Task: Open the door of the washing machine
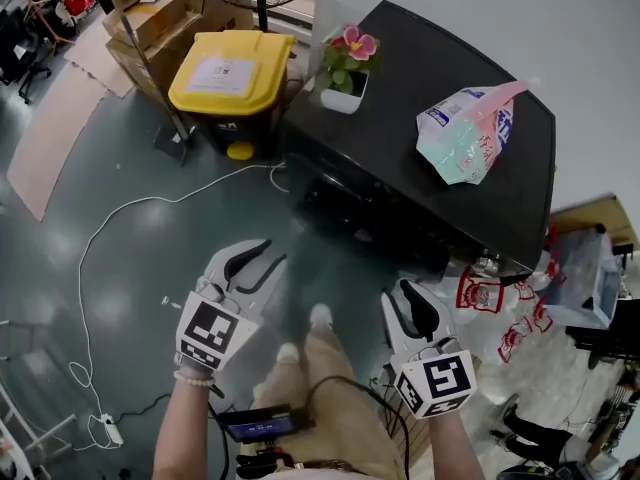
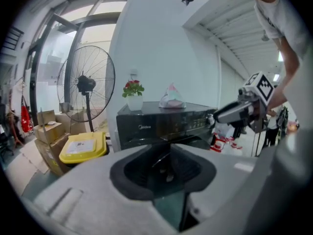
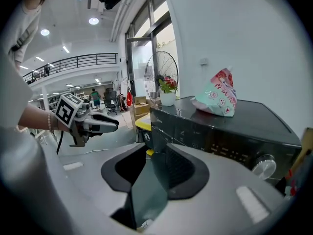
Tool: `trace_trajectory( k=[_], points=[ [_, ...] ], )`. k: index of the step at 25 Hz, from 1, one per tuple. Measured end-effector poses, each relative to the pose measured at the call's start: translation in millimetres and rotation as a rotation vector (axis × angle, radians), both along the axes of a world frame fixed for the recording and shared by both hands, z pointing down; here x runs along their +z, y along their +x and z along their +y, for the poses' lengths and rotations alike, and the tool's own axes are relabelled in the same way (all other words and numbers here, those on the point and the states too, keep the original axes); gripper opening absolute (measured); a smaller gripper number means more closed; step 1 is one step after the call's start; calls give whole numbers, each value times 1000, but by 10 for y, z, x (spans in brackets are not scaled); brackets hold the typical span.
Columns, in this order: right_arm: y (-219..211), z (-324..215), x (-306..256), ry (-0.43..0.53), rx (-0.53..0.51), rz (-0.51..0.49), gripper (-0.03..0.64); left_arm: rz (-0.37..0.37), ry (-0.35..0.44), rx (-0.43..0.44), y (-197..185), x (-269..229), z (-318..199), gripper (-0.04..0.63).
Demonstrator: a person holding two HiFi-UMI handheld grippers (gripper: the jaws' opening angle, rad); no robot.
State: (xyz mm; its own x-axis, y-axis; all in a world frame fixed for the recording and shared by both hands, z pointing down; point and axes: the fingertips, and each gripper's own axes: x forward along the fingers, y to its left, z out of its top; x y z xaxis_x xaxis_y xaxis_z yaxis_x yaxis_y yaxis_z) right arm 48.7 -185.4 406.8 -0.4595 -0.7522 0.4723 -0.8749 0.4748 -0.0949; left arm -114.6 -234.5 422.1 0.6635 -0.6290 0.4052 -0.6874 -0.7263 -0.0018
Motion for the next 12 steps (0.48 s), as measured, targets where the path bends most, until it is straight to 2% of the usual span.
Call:
trace_trajectory(
  k=[12],
  points=[
    [121, -314, 394, -28, -18, 11, 110, -96, -46, 112, 275, 849, -484, 120]
  ],
)
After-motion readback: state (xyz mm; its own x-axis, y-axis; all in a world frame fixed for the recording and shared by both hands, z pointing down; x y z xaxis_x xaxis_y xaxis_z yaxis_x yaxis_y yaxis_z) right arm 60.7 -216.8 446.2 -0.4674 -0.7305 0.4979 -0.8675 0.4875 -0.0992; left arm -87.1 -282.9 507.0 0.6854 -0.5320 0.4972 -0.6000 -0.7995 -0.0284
